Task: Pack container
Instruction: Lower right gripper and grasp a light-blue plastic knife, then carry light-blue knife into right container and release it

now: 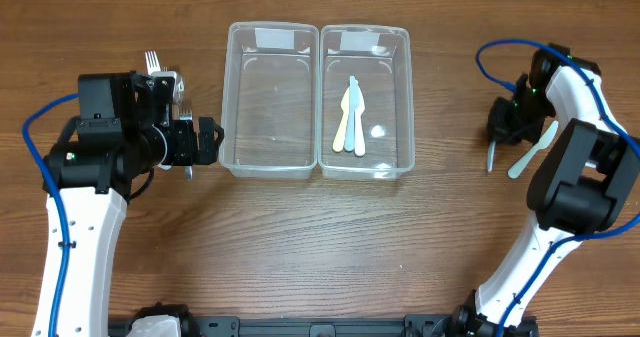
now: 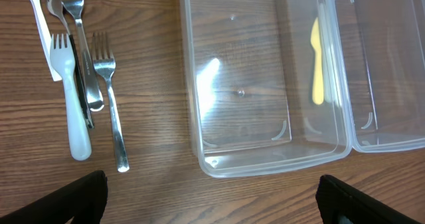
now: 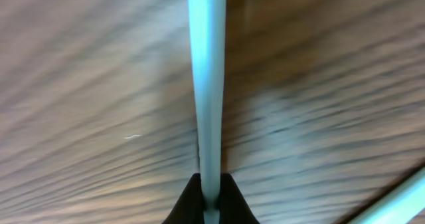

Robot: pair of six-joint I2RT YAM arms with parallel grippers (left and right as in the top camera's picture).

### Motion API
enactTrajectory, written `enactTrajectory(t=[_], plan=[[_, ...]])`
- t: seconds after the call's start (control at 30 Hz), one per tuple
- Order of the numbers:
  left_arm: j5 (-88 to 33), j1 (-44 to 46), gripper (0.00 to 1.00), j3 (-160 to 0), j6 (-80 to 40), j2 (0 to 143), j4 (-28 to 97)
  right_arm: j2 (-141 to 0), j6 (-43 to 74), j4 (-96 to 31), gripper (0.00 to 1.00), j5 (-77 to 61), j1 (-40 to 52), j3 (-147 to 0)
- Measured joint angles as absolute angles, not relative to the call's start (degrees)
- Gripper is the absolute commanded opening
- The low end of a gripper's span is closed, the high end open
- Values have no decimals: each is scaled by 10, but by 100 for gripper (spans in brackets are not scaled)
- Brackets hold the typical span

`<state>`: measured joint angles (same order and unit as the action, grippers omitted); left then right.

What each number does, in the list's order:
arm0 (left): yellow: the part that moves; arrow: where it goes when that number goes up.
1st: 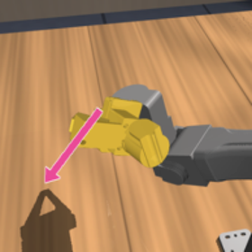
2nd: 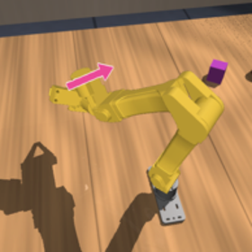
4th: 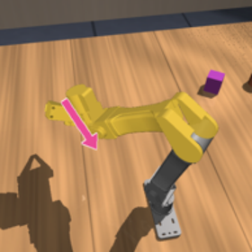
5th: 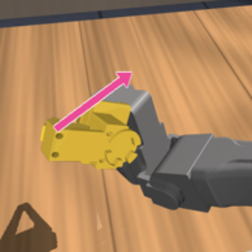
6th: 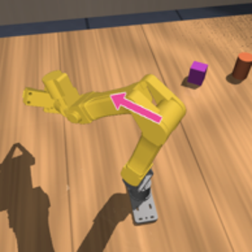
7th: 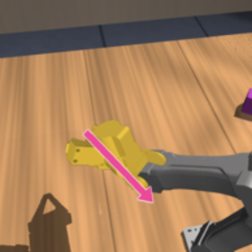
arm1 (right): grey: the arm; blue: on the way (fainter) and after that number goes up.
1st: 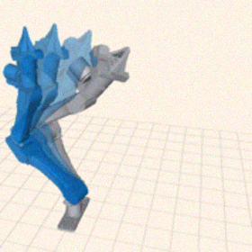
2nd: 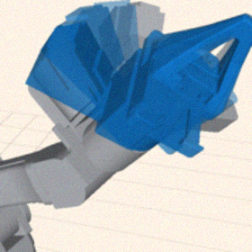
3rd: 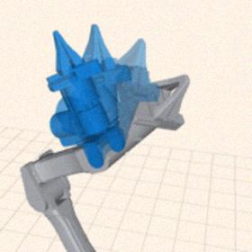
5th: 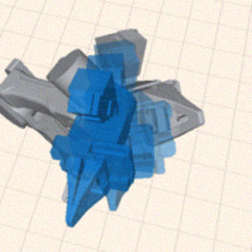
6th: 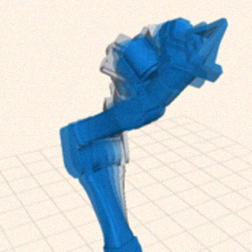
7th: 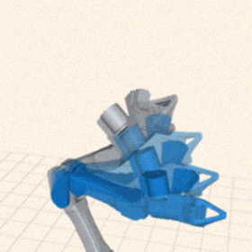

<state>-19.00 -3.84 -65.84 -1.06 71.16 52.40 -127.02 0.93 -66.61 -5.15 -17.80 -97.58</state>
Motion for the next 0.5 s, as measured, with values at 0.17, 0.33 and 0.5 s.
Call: enactTrajectory(t=[0.17, 0.33, 0.5], plan=[[-190, -38, 100, -658, -11, 712, 524, -1168, 15, -652, 4, -104, -132, -975], [-190, -38, 100, -658, -11, 712, 524, -1023, 24, -635, 4, -131, -48, -987], [-190, -38, 100, -658, -11, 712, 524, -980, 30, -634, 4, -140, 33, -994]])
